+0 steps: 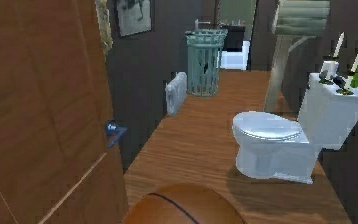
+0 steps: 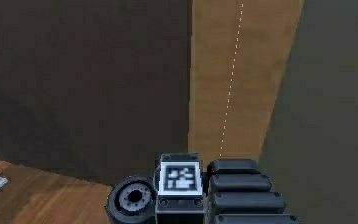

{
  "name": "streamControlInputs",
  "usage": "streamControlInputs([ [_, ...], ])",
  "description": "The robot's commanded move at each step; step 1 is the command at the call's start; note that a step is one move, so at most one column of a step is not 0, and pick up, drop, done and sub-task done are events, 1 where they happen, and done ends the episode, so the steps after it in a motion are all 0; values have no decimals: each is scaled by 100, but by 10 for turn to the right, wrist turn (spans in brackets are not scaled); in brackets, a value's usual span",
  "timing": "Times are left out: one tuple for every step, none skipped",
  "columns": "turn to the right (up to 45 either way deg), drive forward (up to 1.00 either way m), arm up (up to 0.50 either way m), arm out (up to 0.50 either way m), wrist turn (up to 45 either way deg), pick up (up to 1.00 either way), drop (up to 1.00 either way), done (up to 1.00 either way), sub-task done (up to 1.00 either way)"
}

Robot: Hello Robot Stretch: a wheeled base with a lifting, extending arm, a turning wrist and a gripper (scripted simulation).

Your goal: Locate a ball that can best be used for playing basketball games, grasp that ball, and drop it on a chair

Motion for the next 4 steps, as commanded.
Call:
streamControlInputs([
  [0,100,0,0,0,0,0,0,0],
  [60,0,0,0,0,0,0,0,0],
  [0,50,0,0,0,0,0,0,0],
  [270,0,0,0,0,0,0,0,0],
])
